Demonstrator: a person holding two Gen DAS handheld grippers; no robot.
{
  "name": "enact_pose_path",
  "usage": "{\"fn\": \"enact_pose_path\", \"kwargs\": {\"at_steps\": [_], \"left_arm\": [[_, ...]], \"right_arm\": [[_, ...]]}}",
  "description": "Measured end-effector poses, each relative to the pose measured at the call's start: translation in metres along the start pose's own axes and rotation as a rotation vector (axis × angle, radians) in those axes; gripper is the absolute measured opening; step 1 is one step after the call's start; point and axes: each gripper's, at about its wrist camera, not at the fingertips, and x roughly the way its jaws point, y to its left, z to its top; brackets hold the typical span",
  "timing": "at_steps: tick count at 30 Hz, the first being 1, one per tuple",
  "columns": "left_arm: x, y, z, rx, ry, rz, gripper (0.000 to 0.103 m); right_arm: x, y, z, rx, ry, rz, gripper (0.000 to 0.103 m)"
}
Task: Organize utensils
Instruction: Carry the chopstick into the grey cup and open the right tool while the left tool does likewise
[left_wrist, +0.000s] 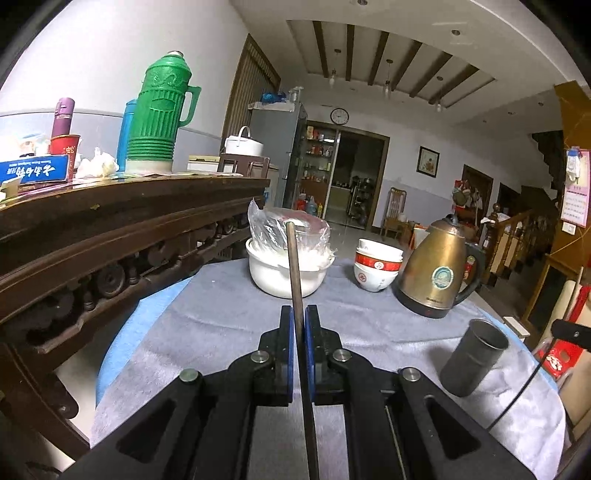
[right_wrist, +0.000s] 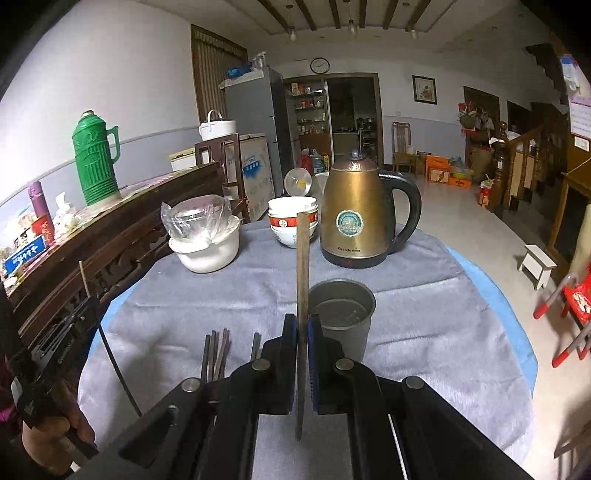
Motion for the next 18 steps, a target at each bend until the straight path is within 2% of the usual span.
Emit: {"fn": "enact_pose_path", "kwargs": {"at_steps": [9, 18], "left_arm": [[-0.053, 0.000, -0.007, 0.024, -0.040, -0.044, 0.007], [-0.089, 0.004, -0.014, 0.003, -0.019, -0.092, 0.006]], "right_arm": [[-0.024, -0.001, -0.017, 0.014, 0.005, 0.004, 0.006], [-0.043, -0.011, -0.030, 0.054, -0.002, 0.011, 0.006]]}}
